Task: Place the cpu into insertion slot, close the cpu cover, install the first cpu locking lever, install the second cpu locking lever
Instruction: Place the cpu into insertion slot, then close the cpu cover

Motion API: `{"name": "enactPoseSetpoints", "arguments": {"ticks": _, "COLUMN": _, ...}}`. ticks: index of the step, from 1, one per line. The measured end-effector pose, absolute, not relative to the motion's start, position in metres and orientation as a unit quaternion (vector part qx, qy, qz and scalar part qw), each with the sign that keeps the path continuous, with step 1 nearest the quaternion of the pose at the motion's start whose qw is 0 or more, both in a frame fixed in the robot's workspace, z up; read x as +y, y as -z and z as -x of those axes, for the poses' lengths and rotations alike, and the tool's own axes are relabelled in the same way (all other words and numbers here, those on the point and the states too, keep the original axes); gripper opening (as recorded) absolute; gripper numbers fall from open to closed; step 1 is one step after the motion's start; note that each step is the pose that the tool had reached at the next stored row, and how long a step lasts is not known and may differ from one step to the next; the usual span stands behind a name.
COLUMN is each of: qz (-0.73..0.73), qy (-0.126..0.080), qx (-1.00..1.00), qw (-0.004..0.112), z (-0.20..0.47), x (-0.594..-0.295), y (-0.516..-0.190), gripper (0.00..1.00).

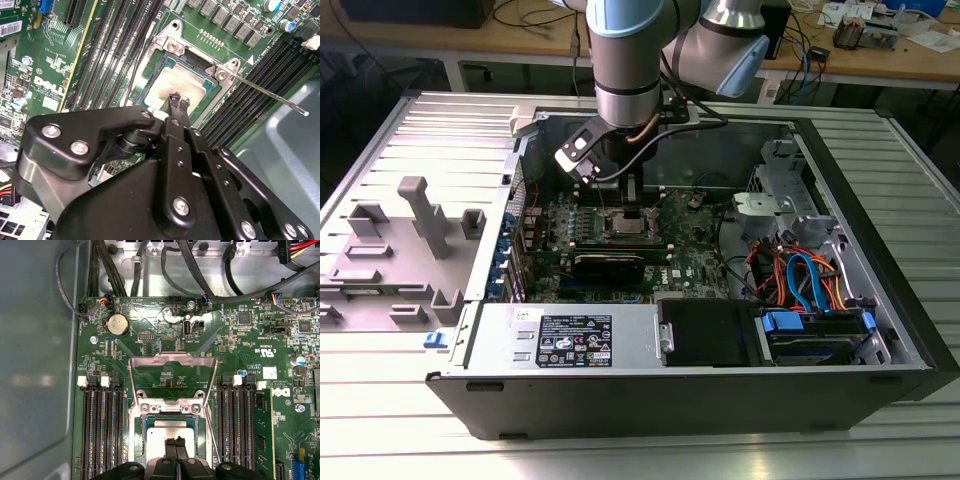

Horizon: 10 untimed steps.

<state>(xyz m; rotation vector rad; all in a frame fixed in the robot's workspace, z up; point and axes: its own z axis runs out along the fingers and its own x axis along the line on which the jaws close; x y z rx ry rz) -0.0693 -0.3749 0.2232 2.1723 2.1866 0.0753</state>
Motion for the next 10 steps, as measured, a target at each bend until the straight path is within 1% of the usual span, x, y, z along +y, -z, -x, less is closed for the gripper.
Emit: {"name": "enactPoseSetpoints", "arguments": {"ticks": 10, "qz": -0.704, "qy": -0.024, "qx": 0.709, "qw": 0.029, "z": 0.0689, "x": -0.3749, "y": -0.2231, "gripper": 0.11}}
